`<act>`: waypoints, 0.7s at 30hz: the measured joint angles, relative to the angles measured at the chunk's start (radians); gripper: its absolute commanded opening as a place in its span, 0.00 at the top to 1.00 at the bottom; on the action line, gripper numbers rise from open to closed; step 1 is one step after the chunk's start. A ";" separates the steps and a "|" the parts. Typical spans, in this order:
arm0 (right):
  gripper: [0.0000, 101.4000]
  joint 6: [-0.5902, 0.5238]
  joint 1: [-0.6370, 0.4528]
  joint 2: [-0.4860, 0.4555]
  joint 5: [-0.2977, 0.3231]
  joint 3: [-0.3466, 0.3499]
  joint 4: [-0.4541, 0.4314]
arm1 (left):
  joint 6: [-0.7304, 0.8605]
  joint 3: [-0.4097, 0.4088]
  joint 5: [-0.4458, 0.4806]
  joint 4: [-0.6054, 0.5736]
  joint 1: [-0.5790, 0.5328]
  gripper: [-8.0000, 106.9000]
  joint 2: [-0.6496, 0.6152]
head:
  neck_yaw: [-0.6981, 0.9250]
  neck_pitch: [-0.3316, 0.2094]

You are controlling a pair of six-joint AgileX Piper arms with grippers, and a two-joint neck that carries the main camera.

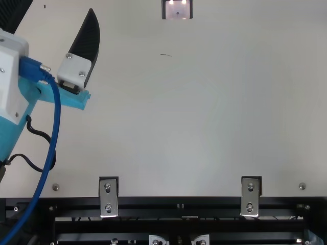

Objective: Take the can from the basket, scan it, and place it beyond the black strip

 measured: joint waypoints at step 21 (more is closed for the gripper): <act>0.00 0.111 -0.036 -0.081 -0.063 -0.136 0.292 | 0.000 0.000 0.000 0.000 0.000 0.15 0.000 | 0.000 0.000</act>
